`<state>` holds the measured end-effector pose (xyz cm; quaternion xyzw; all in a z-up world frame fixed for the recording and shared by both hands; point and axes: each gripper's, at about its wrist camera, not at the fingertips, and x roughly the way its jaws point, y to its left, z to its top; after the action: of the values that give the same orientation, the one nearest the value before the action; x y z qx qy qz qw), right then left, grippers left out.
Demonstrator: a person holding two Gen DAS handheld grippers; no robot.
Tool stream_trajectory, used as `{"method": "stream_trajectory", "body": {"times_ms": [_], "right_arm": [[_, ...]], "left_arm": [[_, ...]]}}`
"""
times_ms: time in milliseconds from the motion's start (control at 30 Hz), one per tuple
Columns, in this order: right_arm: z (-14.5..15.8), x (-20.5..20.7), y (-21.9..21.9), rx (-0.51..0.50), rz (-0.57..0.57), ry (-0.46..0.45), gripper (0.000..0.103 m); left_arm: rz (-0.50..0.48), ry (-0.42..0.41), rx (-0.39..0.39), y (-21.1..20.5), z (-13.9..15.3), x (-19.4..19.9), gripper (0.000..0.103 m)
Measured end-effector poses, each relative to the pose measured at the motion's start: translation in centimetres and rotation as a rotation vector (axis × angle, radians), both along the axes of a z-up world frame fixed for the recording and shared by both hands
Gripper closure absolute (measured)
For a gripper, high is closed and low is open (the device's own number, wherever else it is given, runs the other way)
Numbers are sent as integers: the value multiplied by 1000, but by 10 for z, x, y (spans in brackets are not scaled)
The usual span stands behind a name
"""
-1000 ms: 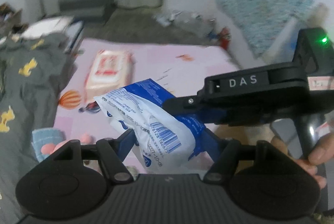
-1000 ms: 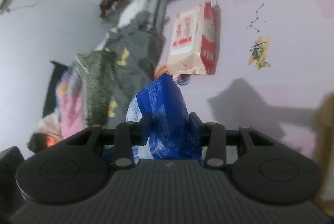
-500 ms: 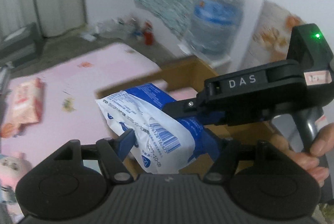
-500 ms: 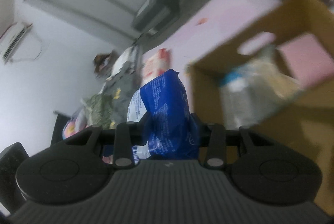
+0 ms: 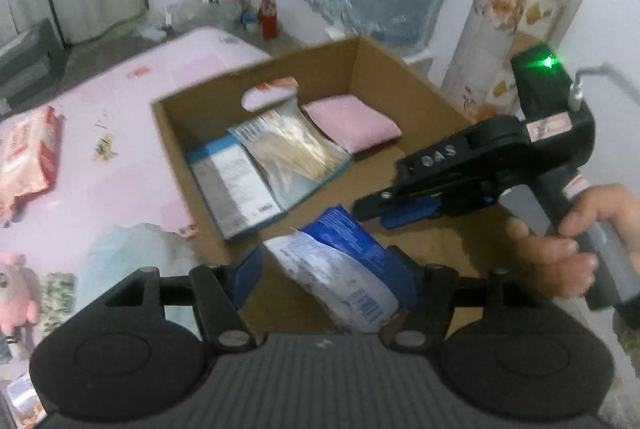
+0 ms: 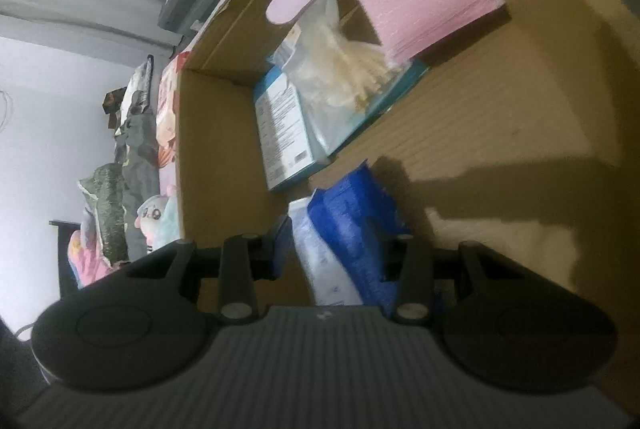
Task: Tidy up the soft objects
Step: 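Carry the wipes pack with the right gripper into the cardboard box and release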
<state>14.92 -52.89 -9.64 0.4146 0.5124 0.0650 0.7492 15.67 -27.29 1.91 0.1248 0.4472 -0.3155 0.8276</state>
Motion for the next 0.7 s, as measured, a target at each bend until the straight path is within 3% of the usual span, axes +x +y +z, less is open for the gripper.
{"method": "stream_trajectory", "body": {"times_ms": [233, 433, 700], "right_arm": [[1, 1, 4, -101, 72, 43, 59], [-9, 8, 46, -256, 216, 57, 61], [-8, 22, 72, -261, 164, 43, 63]], "left_arm": [[78, -60, -46, 62, 16, -15, 34], [167, -85, -26, 114, 7, -32, 34], [287, -67, -100, 172, -1, -53, 35]]}}
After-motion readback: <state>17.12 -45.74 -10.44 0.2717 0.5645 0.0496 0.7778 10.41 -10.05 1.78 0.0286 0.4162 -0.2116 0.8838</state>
